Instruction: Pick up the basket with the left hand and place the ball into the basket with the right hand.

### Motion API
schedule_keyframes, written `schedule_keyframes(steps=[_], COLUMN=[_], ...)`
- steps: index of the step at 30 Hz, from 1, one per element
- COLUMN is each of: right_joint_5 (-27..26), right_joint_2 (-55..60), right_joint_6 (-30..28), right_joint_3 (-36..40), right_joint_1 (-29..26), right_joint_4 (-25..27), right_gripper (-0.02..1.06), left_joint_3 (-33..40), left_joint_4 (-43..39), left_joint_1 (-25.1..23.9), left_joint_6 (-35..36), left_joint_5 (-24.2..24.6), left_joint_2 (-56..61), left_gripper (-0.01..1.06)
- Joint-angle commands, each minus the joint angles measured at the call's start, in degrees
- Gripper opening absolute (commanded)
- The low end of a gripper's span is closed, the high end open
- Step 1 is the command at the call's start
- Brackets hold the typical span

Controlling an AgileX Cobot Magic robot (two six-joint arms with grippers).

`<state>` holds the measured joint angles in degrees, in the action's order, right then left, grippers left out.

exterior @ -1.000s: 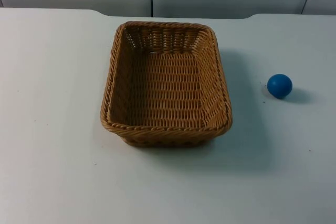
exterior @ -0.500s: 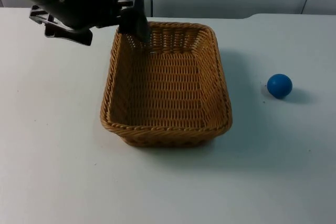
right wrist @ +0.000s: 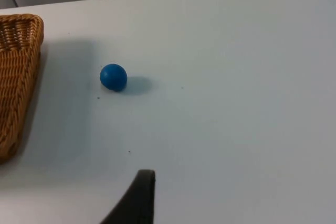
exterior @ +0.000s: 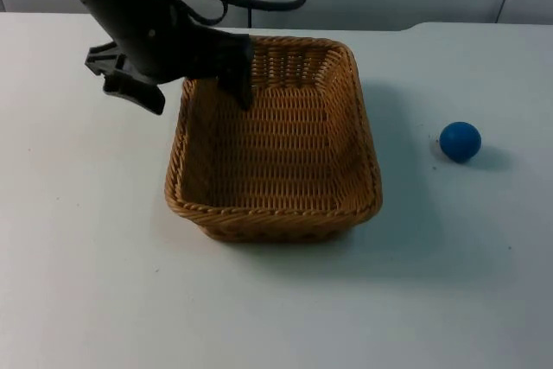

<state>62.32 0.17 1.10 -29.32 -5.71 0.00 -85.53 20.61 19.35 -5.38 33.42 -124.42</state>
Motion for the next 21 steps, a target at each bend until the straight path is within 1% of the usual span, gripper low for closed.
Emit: schedule_keyframes(steps=[1,2,3,6,12,14,16,17,18,19,21], right_joint_5=[-0.53,-0.53,-0.53,-0.53,-0.53,-0.53,-0.53,-0.53,-0.53,-0.53,-0.53], right_joint_2=[-0.17,-0.17,-0.17,-0.17,-0.17,-0.17,-0.17,-0.17,-0.17,-0.17,-0.17], right_joint_6=[0.02,0.02,0.02,0.02,0.02,0.02,0.02,0.02,0.02,0.02,0.02], right_joint_3=[0.26,0.26,0.26,0.26,0.26,0.26,0.26,0.26,0.26,0.26,0.26], right_joint_1=[0.16,0.16,0.16,0.16,0.16,0.16,0.16,0.16,0.16,0.16,0.16], right_joint_4=[0.00,0.00,0.00,0.00,0.00,0.00,0.00,0.00,0.00,0.00,0.00], right_gripper=[1.04,1.04,1.04,1.04,1.04,1.04,1.04,1.04,1.04,1.04,1.04], left_joint_3=[-0.50,-0.50,-0.50,-0.50,-0.50,-0.50,-0.54,-0.54,-0.54,-0.54,-0.54], left_joint_4=[-2.93,-4.89,-4.89,-10.29,-10.97,-11.23,-11.23,-11.36,-11.36,-12.35,-15.19], left_joint_1=[0.40,0.65,0.65,1.41,2.49,3.04,3.04,3.04,3.04,3.04,3.04], left_joint_6=[5.38,7.32,7.32,12.66,14.80,14.94,16.14,17.25,17.25,19.02,23.21], left_joint_5=[1.37,1.66,1.66,2.45,2.02,1.65,1.57,1.57,1.57,1.57,1.10], left_joint_2=[-1.55,-2.20,-2.20,-3.28,-4.04,-4.03,-4.15,-4.30,-4.30,-4.39,-4.39], left_gripper=[1.05,1.05,1.05,1.05,1.04,1.00,0.86,0.73,0.73,0.57,0.33])
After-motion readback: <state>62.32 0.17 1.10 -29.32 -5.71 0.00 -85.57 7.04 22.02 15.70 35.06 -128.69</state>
